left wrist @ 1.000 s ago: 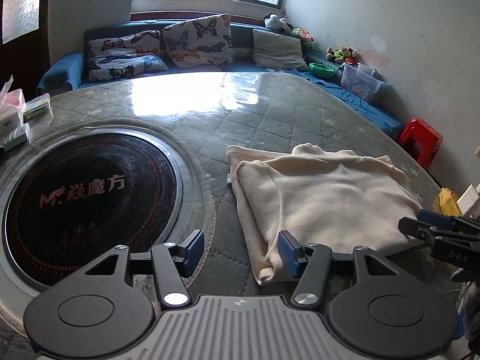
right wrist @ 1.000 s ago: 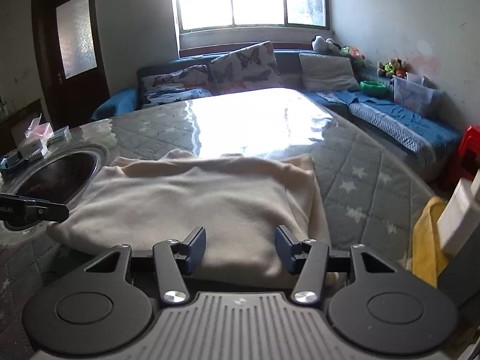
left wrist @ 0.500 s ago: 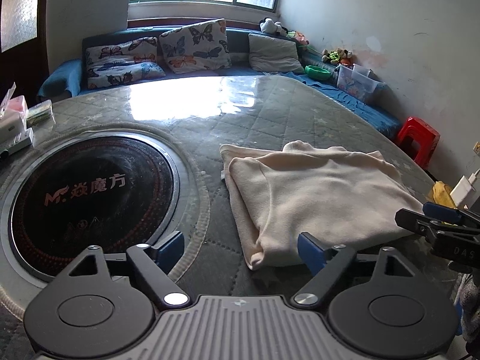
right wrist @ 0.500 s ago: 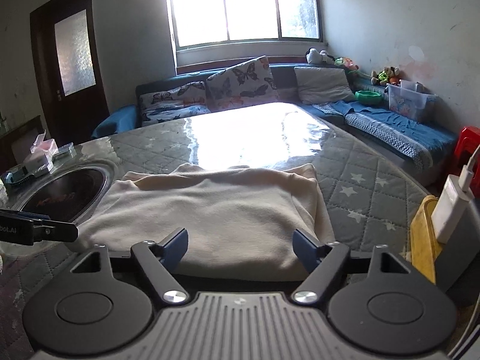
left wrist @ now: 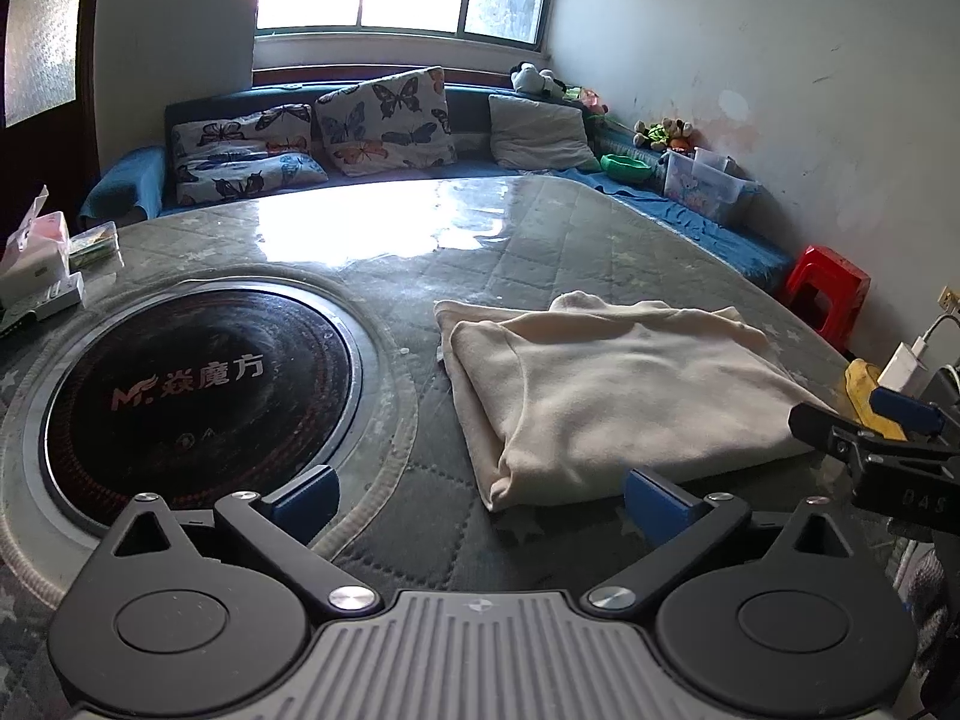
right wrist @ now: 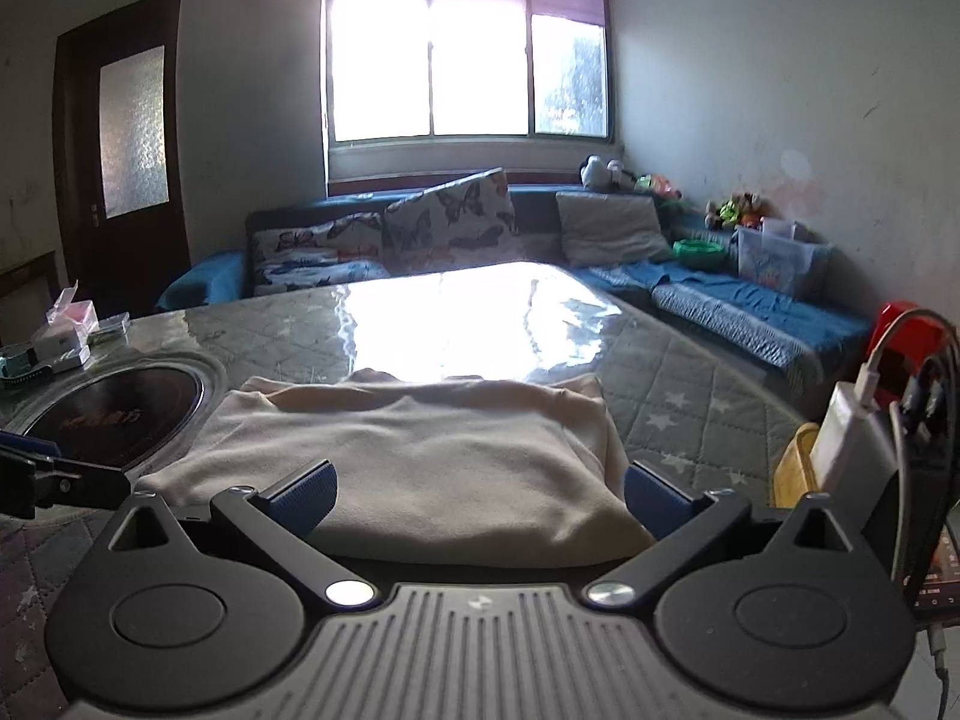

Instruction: Fold clothes

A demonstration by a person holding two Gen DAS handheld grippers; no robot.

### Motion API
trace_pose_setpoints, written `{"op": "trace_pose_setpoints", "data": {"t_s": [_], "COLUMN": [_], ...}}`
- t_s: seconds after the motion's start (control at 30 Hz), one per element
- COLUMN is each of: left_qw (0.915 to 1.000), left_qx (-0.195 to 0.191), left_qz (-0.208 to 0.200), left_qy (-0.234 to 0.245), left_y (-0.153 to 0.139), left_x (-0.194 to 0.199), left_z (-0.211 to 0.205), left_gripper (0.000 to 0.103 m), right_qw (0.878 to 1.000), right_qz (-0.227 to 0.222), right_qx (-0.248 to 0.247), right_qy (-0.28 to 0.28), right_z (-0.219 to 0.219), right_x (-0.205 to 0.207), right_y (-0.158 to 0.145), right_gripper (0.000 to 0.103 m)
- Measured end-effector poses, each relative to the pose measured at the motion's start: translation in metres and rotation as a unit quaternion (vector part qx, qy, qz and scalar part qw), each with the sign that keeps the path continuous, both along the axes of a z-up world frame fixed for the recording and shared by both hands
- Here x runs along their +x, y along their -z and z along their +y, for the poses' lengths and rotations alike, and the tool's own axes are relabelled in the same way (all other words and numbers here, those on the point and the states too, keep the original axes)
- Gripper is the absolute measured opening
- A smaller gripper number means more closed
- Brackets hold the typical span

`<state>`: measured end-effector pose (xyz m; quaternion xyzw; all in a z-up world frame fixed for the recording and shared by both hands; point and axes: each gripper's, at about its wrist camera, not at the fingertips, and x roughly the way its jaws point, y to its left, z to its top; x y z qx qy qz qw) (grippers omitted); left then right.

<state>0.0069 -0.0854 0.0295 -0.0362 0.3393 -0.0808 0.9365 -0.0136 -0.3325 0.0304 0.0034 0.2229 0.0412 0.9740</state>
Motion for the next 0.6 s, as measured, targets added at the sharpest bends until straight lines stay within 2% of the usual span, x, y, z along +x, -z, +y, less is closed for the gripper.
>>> {"op": "trace_pose_setpoints", "data": {"t_s": [0.13, 0.6], "left_qw": [1.0, 0.9995], "left_qx": [0.007, 0.025], "left_qz": [-0.006, -0.02], "left_qy": [0.0, 0.004], "left_y": [0.002, 0.007], "left_x": [-0.008, -0.032], "left_z": [-0.001, -0.008], "left_gripper": [0.103, 0.103], "right_qw": [1.0, 1.0], "right_qz": [-0.015, 0.019], "right_qx": [-0.003, -0.001], "right_qy": [-0.002, -0.007], "right_z": [0.005, 0.016], "right_x": [-0.008, -0.022], "right_y": [0.001, 0.008], "right_gripper": [0.103, 0.103]}}
